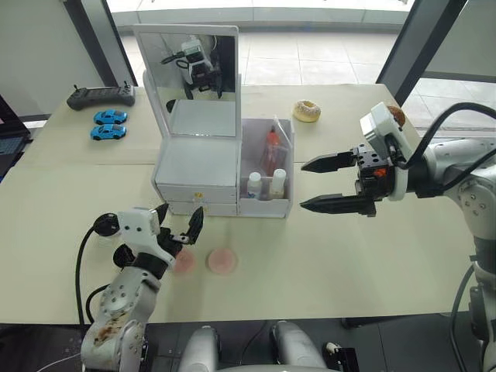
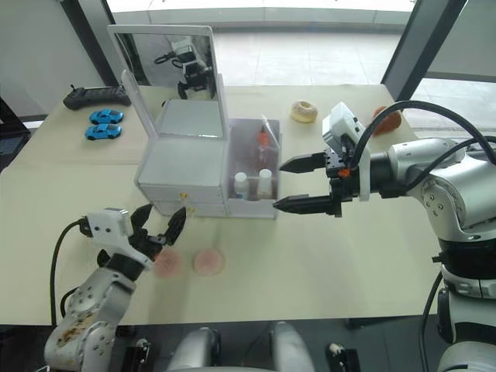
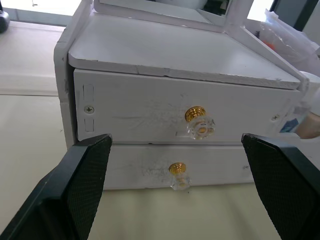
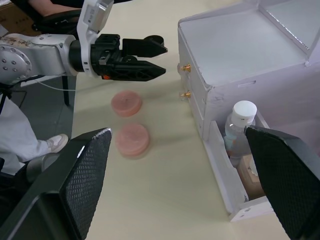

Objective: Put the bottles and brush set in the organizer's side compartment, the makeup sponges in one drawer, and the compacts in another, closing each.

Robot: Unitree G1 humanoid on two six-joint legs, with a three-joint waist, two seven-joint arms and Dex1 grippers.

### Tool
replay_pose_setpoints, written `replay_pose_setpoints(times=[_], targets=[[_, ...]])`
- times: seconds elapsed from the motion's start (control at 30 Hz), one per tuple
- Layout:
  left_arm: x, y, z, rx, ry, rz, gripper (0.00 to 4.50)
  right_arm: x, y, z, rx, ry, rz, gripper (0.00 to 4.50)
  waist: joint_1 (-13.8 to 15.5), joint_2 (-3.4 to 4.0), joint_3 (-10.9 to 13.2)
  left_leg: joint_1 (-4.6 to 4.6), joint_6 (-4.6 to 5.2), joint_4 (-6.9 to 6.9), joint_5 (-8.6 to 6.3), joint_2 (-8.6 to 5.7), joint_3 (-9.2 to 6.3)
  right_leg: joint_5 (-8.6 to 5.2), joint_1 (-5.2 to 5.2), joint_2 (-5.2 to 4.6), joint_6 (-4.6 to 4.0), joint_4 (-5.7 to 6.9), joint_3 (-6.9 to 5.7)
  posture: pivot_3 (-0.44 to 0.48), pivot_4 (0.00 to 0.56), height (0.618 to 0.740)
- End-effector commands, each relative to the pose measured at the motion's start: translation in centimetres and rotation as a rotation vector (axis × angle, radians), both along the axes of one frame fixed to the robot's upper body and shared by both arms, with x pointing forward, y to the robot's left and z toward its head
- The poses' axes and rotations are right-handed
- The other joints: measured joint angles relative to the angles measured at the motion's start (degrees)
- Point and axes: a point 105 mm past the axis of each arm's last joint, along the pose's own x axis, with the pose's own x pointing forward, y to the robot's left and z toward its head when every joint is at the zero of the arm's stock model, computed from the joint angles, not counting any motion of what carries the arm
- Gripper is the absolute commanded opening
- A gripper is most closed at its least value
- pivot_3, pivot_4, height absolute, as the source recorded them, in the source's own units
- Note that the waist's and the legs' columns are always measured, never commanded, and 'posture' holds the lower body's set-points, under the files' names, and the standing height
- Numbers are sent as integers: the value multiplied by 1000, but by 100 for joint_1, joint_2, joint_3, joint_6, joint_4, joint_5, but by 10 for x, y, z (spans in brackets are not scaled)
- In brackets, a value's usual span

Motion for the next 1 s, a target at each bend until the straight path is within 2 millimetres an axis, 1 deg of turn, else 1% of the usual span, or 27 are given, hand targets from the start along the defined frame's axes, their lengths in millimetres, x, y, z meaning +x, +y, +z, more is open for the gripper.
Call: replay_pose_setpoints(times=[0.03,0.1,0.2,0.3,0.43,0.53,0.67,0.7,0.8,1.0], targets=[[5,-8,6,6,-54,19,4067,-6,-2,11,1,-39,-17,4500,-1,-2,-1,0,0,0,0,0,0,0,0,0,0,0,0,0,150,740],[10,-9,5,11,-64,11,3574,-8,-5,11,-15,-34,-36,4500,7,-2,-1,0,0,0,0,0,-1,0,0,0,1,1,-1,0,150,740],[13,-16,3,36,-72,-35,2612,-11,-8,10,-30,-30,-43,4500,-7,-2,-1,0,1,0,0,0,-1,-1,0,1,2,0,-1,0,150,740],[16,-22,5,35,-91,-56,2612,-11,-9,13,-30,-36,-58,4500,-4,-1,-1,1,1,-1,0,0,0,-1,-1,1,3,0,0,0,150,740],[19,-22,3,30,-90,-53,2612,-11,-8,14,-28,-42,-70,4500,-3,-1,-1,0,1,0,0,0,0,-2,0,1,5,0,0,0,150,740],[20,-24,4,27,-102,-64,2102,-9,-8,14,-27,-48,-84,4500,3,-1,-1,0,1,0,0,-1,0,-1,0,1,7,0,0,0,150,740],[18,-24,3,-8,-91,-77,819,-10,-8,12,-26,-46,-93,4500,5,-1,-1,-1,1,1,0,-1,0,-2,0,1,8,0,0,0,150,740],[16,-24,3,-10,-86,-87,584,-10,-8,11,-23,-47,-95,4500,5,-1,-1,-1,1,1,0,-1,0,-2,0,1,8,0,0,0,150,740],[9,-25,3,-8,-76,-112,583,-9,-6,9,-13,-46,-99,4500,1,-1,-1,-1,1,1,0,-1,0,-2,0,0,9,0,1,0,150,740],[-17,-26,2,-8,-16,-193,583,-10,0,-3,4,-11,-92,4500,-7,-2,-2,0,1,0,0,1,0,-4,-1,1,12,1,1,0,150,740]])
